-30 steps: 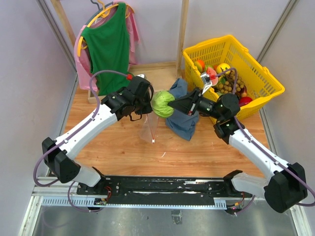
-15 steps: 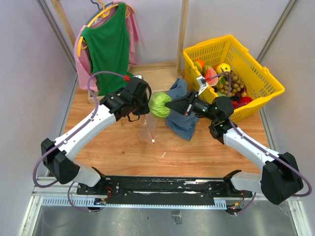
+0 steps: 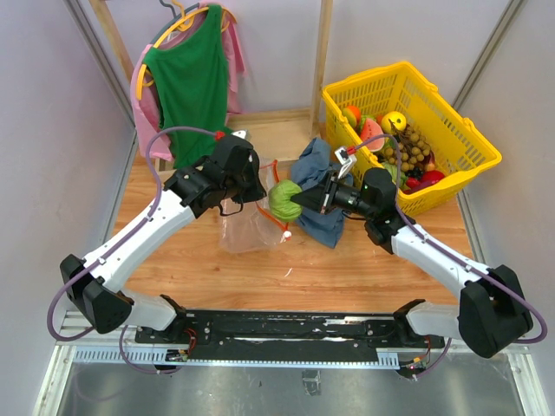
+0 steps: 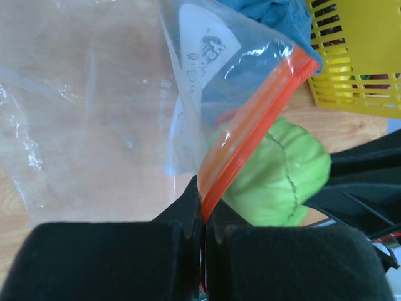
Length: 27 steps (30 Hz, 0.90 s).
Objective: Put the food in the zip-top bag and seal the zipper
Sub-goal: Place the fake vegetable in the zipper food storage bag.
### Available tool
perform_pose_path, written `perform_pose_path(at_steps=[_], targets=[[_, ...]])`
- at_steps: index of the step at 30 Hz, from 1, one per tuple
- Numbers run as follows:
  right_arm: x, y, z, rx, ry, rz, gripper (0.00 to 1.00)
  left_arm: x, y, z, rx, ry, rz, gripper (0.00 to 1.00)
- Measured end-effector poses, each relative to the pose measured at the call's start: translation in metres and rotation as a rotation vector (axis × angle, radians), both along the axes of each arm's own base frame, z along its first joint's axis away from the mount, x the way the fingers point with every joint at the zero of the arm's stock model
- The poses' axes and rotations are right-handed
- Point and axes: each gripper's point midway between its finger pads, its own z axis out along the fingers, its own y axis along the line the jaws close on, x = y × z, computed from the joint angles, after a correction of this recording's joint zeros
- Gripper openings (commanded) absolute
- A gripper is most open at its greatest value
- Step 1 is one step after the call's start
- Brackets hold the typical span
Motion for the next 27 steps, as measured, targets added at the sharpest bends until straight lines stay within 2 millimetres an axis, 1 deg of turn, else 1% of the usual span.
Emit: perform_pose_path(at_steps=[2,4,9,12,15,20,22,24,27], targets=[[0.001,-0.002,-0.009,-0.035,-0.001,-0.005,0.01,-0.001,-0.002,0.001,-0.010,0.001,-0.011,0.00],[0.000,-0.002,-0.013,-0.061,-0.007,-0.002,0.01,-0.002,-0.006,0.002,-0.023,0.001,-0.026,0.00],[-0.004,0.002,-0.003,-0.070,-0.072,0.046,0.01,-0.005,-0.013,0.003,-0.045,0.011,-0.061,0.00],[-0.007,0.008,-0.005,-0.087,-0.104,0.073,0.01,-0.005,-0.012,0.002,-0.038,0.015,-0.060,0.00],[-0.010,0.014,-0.009,-0.118,-0.142,0.099,0.01,-0.007,-0.009,-0.006,-0.012,0.037,-0.063,0.00],[-0.011,0.020,-0.022,-0.231,-0.200,0.109,0.01,-0.010,-0.004,-0.022,0.038,0.088,-0.069,0.00],[-0.009,0.020,-0.028,-0.274,-0.223,0.100,0.01,-0.011,-0.003,-0.024,0.044,0.096,-0.068,0.00],[-0.009,0.019,-0.034,-0.312,-0.234,0.094,0.01,-0.011,-0.005,-0.022,0.033,0.092,-0.073,0.00],[-0.010,0.018,-0.051,-0.381,-0.236,0.098,0.01,-0.010,-0.014,-0.016,-0.009,0.081,-0.099,0.00]])
